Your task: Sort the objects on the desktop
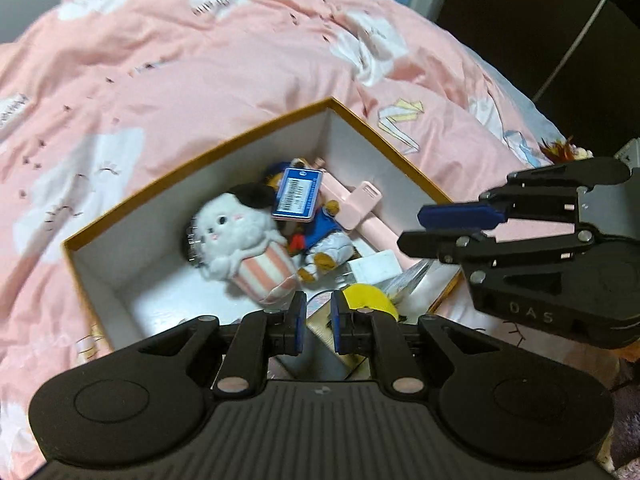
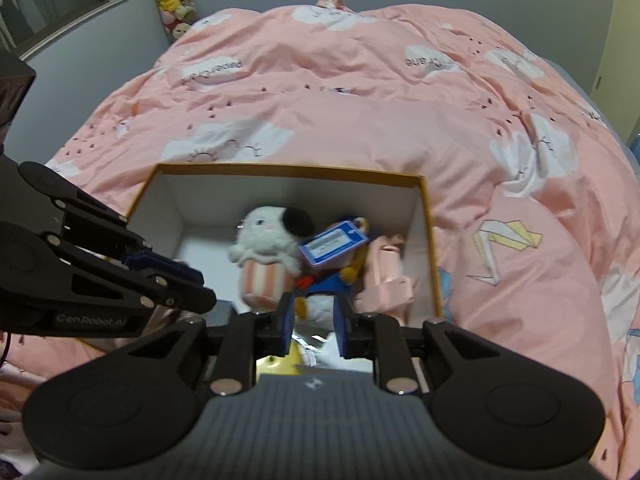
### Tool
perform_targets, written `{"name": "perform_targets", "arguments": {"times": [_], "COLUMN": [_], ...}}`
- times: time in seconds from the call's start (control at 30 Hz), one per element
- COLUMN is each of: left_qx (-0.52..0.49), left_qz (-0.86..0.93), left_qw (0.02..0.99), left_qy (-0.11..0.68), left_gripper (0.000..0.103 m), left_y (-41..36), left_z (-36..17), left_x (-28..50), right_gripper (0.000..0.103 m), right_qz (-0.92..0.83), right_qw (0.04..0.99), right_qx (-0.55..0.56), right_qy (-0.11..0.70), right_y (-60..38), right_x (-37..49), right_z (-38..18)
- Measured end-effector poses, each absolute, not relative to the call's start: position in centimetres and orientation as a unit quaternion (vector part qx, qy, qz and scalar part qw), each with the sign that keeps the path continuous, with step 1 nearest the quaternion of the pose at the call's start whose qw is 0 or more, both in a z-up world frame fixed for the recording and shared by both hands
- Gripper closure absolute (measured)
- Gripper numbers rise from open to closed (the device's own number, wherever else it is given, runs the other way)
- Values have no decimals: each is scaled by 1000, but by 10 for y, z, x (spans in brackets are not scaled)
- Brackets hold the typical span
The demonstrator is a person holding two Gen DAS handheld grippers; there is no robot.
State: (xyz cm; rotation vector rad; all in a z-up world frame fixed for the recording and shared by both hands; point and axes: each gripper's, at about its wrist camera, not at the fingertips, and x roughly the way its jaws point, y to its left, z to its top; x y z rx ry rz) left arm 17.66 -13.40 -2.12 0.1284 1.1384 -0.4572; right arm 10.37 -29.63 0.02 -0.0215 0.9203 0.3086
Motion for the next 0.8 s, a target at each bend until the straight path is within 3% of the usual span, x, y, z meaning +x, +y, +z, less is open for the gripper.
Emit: {"name": "perform_targets", "arguments": {"times": [0.47, 0.53, 0.8], "left_qx": [7, 7, -6], "left_qz": [-140, -128, -86], "left_qw": [878, 887, 907], "left_qy": [458, 444, 412], "left_gripper": [63, 53, 42], "left_y": [-113, -115, -112], "left_z": [-26, -31, -50], "left_x": [120, 114, 103], "right_gripper": [65, 65, 63], "right_qz": [138, 132, 109], "right_qw": [896, 900, 906], "right_qx": [-25, -29, -15], "right_qy": [421, 415, 408], "right_y": [-267, -266, -267], "right_x": [63, 59, 52], "right_z": [-18, -22, -42]}}
